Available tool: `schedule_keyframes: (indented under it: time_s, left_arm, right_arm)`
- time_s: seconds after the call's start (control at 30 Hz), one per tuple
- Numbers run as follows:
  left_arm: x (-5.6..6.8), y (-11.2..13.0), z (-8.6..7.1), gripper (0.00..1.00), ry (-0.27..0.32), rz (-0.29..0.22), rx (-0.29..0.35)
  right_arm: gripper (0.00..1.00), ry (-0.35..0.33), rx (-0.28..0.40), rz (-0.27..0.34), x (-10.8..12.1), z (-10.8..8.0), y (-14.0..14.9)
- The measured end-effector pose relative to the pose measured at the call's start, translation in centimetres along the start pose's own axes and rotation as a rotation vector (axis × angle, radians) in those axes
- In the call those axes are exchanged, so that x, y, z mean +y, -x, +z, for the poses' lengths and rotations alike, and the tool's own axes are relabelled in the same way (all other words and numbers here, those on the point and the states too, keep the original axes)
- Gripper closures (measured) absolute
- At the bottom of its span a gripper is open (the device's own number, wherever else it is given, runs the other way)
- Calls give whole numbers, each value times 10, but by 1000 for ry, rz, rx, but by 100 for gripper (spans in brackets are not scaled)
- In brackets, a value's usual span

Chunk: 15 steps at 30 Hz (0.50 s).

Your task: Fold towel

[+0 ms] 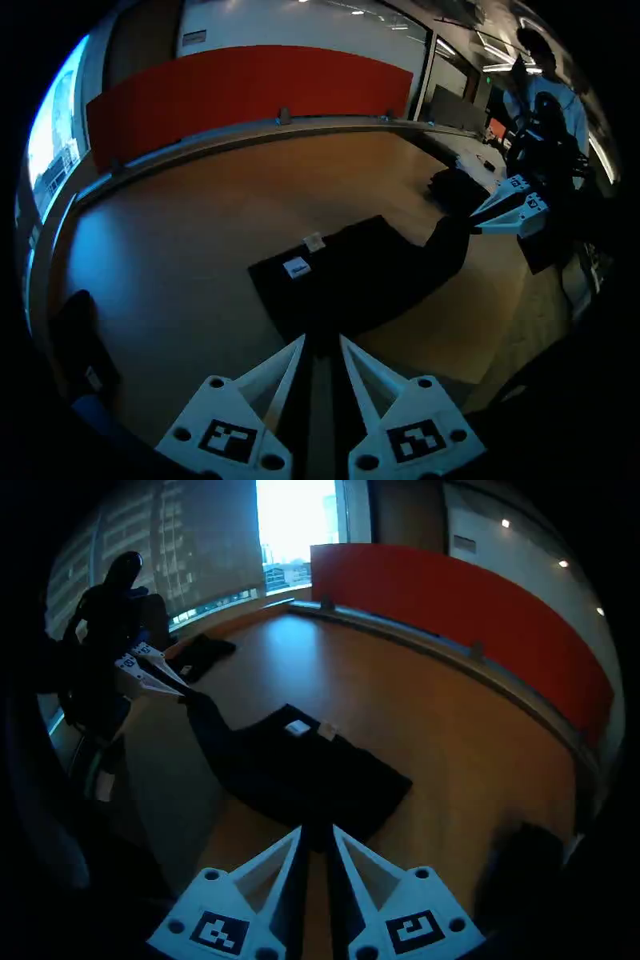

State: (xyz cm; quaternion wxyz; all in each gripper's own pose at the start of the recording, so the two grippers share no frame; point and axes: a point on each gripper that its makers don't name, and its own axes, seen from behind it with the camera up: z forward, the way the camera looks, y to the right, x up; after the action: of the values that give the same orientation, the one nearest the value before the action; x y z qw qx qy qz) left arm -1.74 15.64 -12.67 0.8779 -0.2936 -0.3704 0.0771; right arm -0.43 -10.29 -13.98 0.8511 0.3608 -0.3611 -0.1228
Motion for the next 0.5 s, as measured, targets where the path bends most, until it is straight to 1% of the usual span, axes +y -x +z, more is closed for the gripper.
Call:
schedule_keyframes:
  time_s: [0.2, 0.5]
  left_arm:
    - [-10, -7, 13, 86, -17, -7, 3]
    - [-24, -17, 36, 86, -40, -27, -1]
  right_arm:
    - [88, 10, -8, 9, 13, 12, -3]
    - [88, 29, -18, 45, 35, 33, -6]
